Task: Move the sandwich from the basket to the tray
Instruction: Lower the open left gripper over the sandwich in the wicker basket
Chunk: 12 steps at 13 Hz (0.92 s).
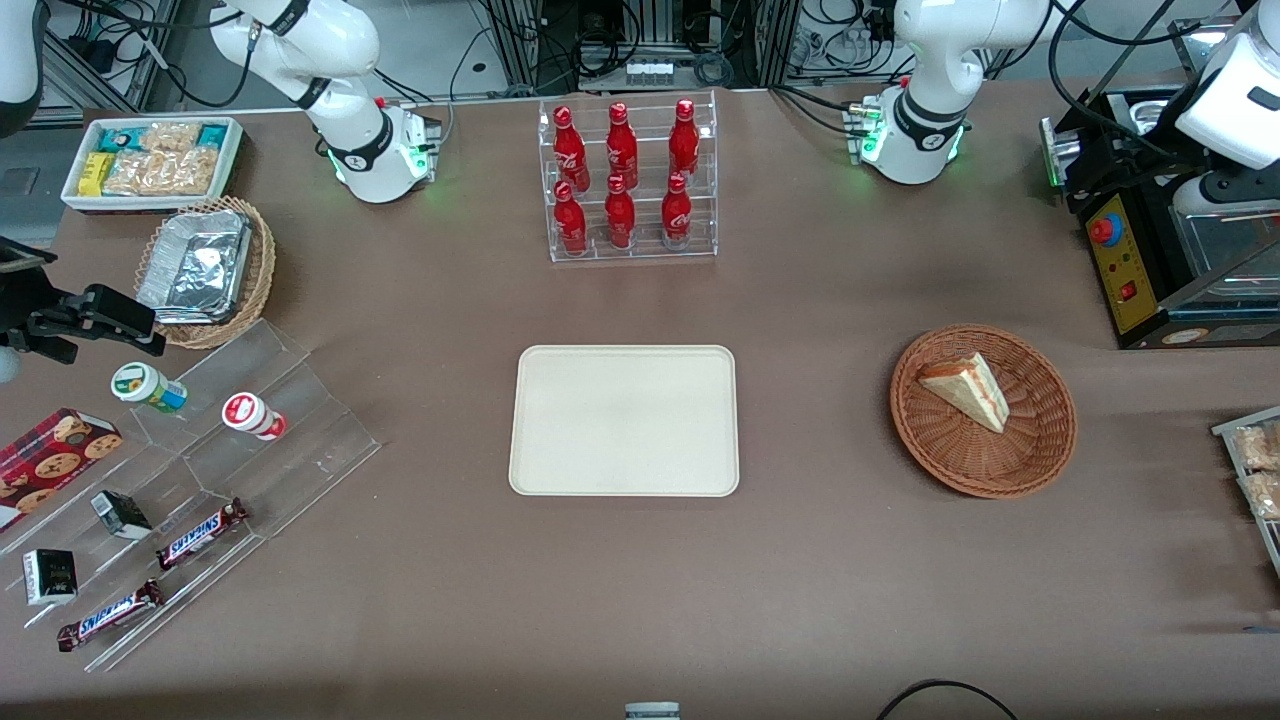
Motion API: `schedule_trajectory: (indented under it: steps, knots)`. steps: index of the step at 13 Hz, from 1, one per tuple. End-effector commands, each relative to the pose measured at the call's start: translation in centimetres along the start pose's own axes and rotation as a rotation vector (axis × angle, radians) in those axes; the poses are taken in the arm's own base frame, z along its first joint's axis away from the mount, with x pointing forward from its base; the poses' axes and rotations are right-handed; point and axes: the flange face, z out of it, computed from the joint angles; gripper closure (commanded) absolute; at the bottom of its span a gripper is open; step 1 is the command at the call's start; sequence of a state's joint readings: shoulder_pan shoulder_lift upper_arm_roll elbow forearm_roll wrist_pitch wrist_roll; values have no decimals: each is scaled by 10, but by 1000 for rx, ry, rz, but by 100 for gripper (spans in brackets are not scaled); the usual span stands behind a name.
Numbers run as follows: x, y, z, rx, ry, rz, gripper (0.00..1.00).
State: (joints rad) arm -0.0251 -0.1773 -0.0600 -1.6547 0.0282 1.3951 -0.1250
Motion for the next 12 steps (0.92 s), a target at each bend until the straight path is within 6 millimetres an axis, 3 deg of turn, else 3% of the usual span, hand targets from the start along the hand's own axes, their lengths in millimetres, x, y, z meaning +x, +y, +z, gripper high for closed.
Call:
schedule_trajectory:
  steps: [1,3,8,12]
  knots:
    - [3,1,-7,-19,-7,10,0]
    - [16,-4,12,-4,-46,-19,0]
    - [64,-11,94,16,-111,-352,0]
    - [68,-13,168,-10,-8,-615,0]
